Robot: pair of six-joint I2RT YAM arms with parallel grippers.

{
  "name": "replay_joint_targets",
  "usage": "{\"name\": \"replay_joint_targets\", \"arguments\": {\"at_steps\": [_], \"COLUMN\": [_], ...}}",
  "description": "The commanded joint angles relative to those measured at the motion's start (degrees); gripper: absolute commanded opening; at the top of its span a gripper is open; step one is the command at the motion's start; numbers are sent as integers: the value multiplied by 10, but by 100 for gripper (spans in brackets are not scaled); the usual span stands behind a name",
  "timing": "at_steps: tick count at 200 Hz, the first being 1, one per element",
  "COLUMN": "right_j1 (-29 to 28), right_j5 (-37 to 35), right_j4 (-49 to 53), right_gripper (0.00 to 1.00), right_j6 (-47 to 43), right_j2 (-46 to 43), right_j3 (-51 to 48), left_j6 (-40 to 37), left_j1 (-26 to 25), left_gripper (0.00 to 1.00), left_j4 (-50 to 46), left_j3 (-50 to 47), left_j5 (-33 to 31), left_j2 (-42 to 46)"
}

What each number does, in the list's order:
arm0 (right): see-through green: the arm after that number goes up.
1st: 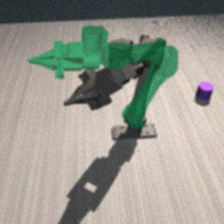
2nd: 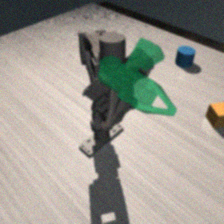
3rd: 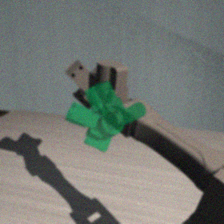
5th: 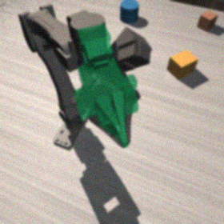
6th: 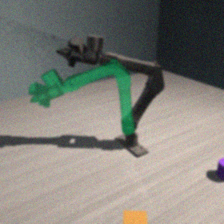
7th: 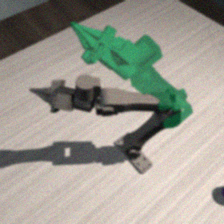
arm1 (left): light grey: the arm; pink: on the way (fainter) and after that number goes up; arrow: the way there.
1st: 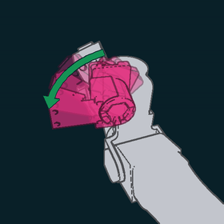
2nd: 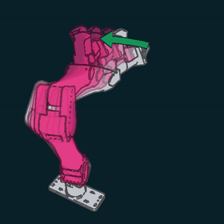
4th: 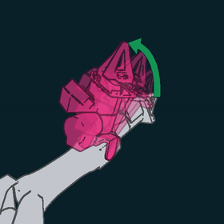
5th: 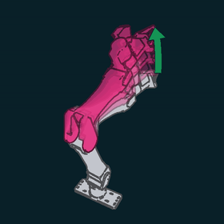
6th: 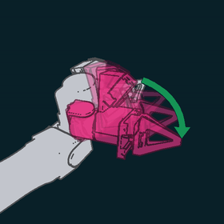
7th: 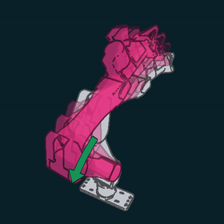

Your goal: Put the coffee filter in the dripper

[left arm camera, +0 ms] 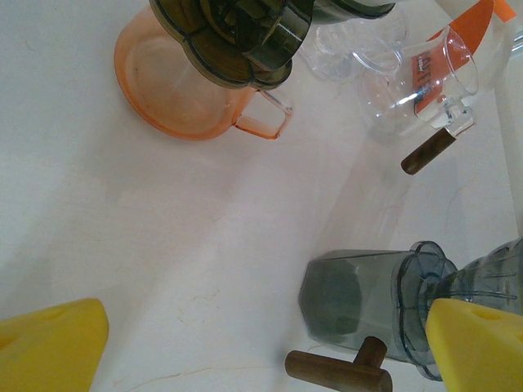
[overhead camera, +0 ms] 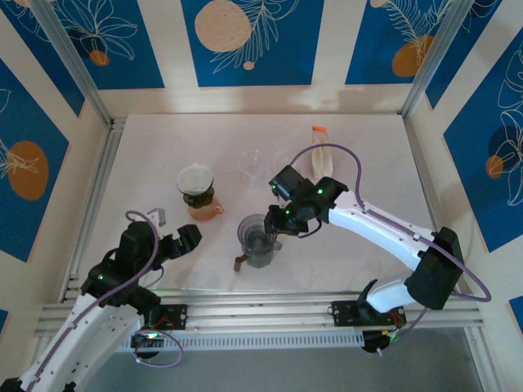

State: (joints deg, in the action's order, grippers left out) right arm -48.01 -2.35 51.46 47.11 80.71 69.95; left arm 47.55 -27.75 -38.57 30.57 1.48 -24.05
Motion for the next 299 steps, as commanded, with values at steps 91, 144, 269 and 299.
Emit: {"name": "replay_joint_targets", "arguments": {"at_steps": [91,144,269,299], "right_j1": [32,179,295,303], "right_j5": [-135,-156,-318,-321], "right_j4": [44,-41,-46,-28], "right_gripper": [49,45,22,21], "right_j6": [-19,-69,-225,-236], "right_j2": [-87,-55,272,331], "right_j3": [42,45,293,350], "left_j6": [-8,-11,-16,-20], "left_j1": [3,3,4,4], "left_gripper": [100,100,100,100], "left_j4": [22,33,27,31], "left_j3": [-1,3,8,8], "left_j5": [22,34,35,33], "left_j2": [2,-6,-25,-34]}}
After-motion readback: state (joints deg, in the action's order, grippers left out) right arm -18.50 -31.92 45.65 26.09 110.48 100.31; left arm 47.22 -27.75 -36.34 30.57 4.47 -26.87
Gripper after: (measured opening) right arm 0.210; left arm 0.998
